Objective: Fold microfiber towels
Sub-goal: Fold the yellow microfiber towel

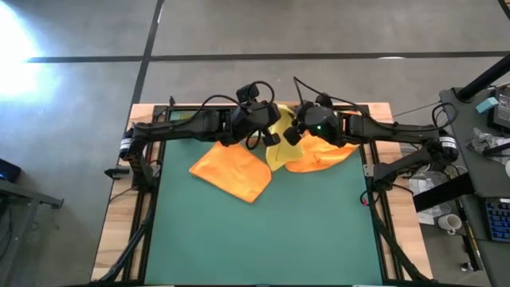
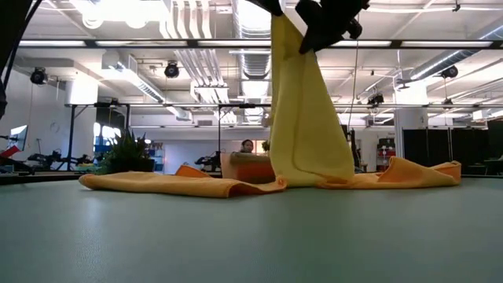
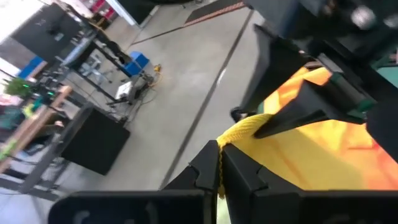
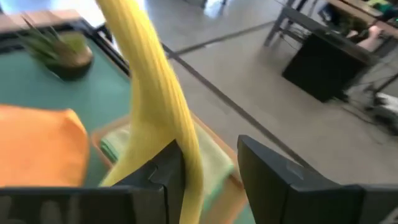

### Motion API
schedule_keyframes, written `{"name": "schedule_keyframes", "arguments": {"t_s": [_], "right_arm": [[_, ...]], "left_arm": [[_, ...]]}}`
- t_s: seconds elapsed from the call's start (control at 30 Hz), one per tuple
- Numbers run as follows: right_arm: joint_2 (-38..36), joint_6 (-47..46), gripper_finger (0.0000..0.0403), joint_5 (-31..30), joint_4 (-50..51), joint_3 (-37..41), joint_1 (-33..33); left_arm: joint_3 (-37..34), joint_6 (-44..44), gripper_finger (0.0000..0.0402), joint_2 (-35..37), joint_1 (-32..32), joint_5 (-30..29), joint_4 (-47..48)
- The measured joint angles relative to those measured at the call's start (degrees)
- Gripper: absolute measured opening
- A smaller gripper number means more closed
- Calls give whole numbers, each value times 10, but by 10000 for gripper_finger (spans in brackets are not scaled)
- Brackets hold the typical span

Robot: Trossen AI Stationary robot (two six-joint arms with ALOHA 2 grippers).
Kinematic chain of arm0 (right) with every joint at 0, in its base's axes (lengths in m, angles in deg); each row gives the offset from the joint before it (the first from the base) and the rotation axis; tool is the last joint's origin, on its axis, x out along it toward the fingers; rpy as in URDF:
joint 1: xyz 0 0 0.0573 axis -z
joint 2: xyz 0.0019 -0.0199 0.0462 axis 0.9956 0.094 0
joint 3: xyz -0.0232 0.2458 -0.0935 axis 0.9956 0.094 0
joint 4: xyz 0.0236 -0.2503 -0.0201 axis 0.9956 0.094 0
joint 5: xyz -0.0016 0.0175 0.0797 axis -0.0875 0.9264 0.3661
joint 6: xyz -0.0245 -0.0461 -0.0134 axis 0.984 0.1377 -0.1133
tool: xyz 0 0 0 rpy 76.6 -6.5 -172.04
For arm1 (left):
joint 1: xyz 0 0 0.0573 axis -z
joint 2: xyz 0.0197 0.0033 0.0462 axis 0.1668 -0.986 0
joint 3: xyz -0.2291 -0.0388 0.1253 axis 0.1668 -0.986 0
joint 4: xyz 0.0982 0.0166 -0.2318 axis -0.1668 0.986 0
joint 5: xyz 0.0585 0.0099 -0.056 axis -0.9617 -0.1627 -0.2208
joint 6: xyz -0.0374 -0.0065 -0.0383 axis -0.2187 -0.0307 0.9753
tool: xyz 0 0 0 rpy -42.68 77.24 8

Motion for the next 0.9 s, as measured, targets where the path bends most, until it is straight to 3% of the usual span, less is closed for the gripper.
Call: {"name": "schedule_keyframes", "arguments": {"t_s": [0.33, 0.47, 0.73, 0.9], "right_arm": [[-2, 81, 132, -61, 33, 0, 0], [-5, 104, 132, -111, 54, -1, 0], [-12, 119, 132, -248, 78, -8, 1], [-27, 149, 132, -230, 85, -9, 0]], "left_arm": [[35, -46, 0, 0, 0, -34, -2], [44, -69, 0, 0, 0, -70, -1], [64, -71, 0, 0, 1, -76, 13], [70, -97, 0, 0, 1, -76, 12]]}}
